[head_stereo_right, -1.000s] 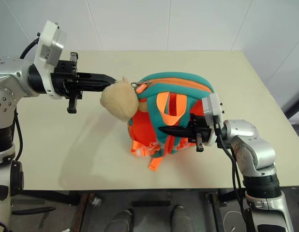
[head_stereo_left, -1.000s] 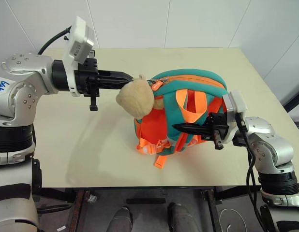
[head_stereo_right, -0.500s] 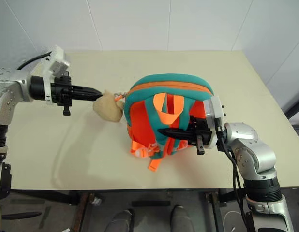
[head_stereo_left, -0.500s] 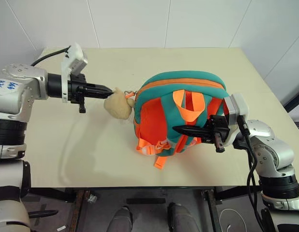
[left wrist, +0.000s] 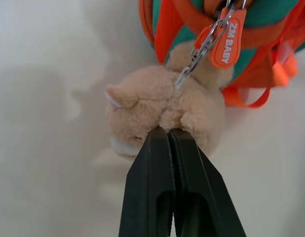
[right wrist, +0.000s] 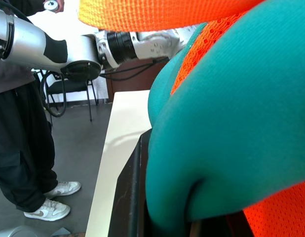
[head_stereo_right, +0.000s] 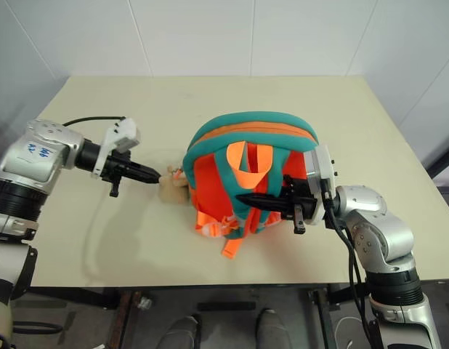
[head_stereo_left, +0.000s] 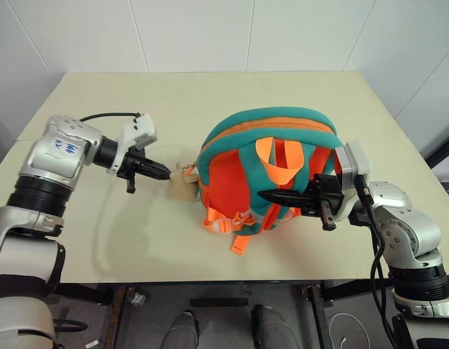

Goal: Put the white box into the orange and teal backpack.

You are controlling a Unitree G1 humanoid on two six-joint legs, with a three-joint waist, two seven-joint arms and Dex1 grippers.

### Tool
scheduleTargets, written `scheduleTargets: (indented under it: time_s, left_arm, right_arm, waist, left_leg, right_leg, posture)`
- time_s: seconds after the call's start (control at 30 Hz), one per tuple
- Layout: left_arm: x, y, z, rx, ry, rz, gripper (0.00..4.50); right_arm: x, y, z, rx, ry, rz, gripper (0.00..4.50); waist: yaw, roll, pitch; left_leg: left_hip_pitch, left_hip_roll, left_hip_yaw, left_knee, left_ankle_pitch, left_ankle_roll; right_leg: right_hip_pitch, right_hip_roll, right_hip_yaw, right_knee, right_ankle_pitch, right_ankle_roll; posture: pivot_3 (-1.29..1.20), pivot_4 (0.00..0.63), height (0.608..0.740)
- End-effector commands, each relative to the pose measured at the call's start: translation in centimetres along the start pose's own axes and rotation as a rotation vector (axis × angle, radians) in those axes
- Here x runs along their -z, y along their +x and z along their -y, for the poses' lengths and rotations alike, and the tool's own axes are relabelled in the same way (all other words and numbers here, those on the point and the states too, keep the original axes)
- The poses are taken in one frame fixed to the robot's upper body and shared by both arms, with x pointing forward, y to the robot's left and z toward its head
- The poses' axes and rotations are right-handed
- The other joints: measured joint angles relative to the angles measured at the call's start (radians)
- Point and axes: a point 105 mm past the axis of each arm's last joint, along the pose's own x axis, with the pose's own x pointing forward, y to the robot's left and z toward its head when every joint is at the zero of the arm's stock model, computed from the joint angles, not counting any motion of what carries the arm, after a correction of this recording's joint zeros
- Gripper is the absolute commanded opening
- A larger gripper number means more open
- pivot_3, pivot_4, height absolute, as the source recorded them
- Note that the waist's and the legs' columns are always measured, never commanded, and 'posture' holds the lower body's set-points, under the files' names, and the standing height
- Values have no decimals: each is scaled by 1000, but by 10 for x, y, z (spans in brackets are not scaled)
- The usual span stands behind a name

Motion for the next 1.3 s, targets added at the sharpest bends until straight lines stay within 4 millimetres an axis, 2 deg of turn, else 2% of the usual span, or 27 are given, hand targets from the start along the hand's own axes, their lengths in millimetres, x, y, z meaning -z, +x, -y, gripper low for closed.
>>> scheduleTargets:
  time_s: [0.03,0.13,0.23,0.33,0.4,0.47,0.57,0.77,0.9,0.97,1.07,1.13,1.23,1.3]
  left_arm:
    - [18,16,5,37,-8,-63,0]
    - [24,28,10,69,-5,-88,0]
    - [22,27,7,52,-31,-70,0]
    - [10,22,7,49,-21,5,0]
    - [-9,10,10,57,-2,141,0]
    - [-20,1,3,-8,34,250,0]
    - [-17,-9,-6,-111,93,294,639]
    - [-14,-21,-5,-140,142,413,2587]
    - [-13,-35,-3,-138,154,547,3827]
    - [-12,-38,-3,-141,156,586,4446]
    - [-7,-48,-3,-155,166,688,4480]
    - [-10,-56,-2,-163,183,811,4480]
    - [-11,-60,2,-159,189,897,4480]
    - [-8,-58,5,-149,190,902,4480]
  right_arm:
    - [-11,1,-4,-5,-46,31,7]
    - [-11,1,-5,2,-47,26,7]
    - [-11,1,-4,20,-55,14,7]
    - [-9,-1,-1,57,-68,-28,7]
    - [-4,-9,-3,63,-52,-144,7]
    - [-2,-17,-5,71,-51,-235,7]
    - [-10,-26,-7,84,-73,-274,1001]
    - [-28,-46,-17,140,-84,-358,3126]
    - [-38,-69,-21,239,-76,-424,4477]
    - [-41,-78,-21,278,-77,-450,4500]
    - [-46,-112,-19,386,-76,-563,4500]
    - [-52,-130,-18,450,-84,-575,4500]
    - [-65,-144,-8,551,-117,-482,4500]
    - [-66,-150,-3,580,-132,-451,4500]
  waist:
    - [2,0,0]
    - [1,0,0]
    - [3,0,0]
    - [3,0,0]
    - [3,0,0]
    - [5,0,0]
    - [6,0,0]
    - [7,0,0]
    - [8,0,0]
    - [7,0,0]
    - [8,0,0]
    - [8,0,0]
    - [7,0,0]
    - [4,0,0]
  left_leg:
    - [0,0,0,0,0,0]
    - [0,0,0,0,0,0]
    - [0,0,0,0,0,0]
    - [0,0,0,1,0,0]
    - [0,0,0,1,0,0]
    - [-1,0,0,1,0,0]
    - [-1,0,0,1,0,1]
    - [-1,-1,0,1,-1,1]
    - [-1,-1,0,1,-1,1]
    - [-1,-1,0,2,-1,1]
    - [-1,0,1,2,-1,1]
    - [-1,0,1,3,-1,1]
    - [-1,0,1,5,-1,1]
    - [-1,0,1,7,-1,1]
  right_leg:
    - [0,0,0,0,0,0]
    - [0,0,0,0,0,0]
    - [0,0,0,0,0,0]
    - [1,0,0,0,0,0]
    - [1,0,0,0,0,0]
    - [0,-1,0,0,0,0]
    - [0,0,0,0,0,0]
    - [0,-1,0,-1,0,1]
    - [0,-1,0,-1,0,1]
    - [1,-1,-1,-2,0,1]
    - [1,-1,-1,-3,0,0]
    - [1,-1,-1,-3,0,0]
    - [3,-1,-1,-4,1,0]
    - [3,-1,-1,-4,2,0]
  posture:
    - [0,150,740]
    - [0,150,740]
    - [0,150,740]
    - [0,150,740]
    - [0,150,740]
    - [0,150,740]
    - [0,150,740]
    - [0,150,740]
    - [0,150,740]
    - [0,150,740]
    - [0,150,740]
    - [0,150,740]
    - [0,150,740]
    - [0,150,740]
